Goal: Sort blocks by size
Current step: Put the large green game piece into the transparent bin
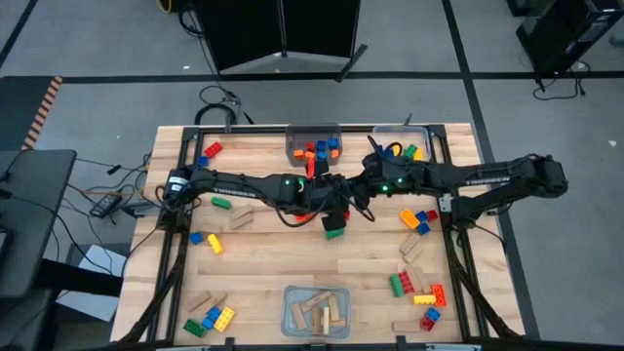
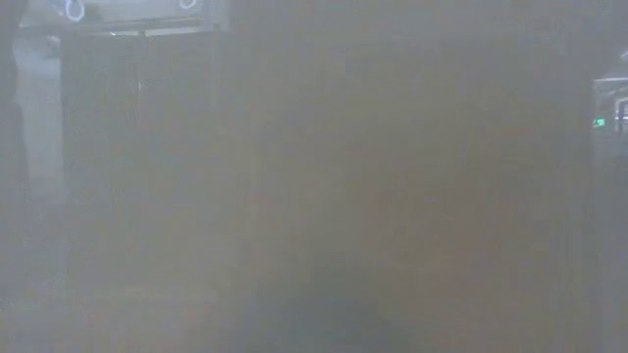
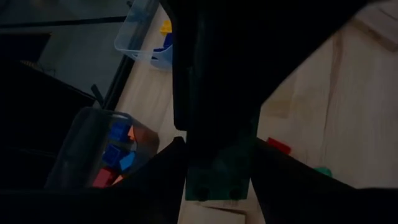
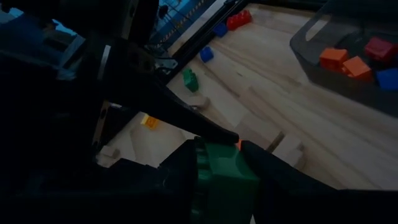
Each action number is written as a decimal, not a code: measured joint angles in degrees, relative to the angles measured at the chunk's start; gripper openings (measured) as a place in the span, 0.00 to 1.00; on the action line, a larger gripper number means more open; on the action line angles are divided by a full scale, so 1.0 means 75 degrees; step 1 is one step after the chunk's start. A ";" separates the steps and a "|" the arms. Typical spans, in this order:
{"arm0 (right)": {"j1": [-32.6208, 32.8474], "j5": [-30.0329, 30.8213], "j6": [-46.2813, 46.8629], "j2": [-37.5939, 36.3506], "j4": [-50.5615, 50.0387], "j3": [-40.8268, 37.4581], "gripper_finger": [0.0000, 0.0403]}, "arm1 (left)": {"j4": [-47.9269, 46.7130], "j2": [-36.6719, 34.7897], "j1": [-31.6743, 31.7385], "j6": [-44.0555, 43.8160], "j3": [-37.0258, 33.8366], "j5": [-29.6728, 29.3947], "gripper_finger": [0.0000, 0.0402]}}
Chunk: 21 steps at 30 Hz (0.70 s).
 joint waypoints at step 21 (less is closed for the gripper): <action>-0.1226 -0.0293 0.0385 -0.0105 -0.0409 0.0034 0.30 | -0.0271 -0.0004 0.1020 0.2168 0.0160 0.0096 0.64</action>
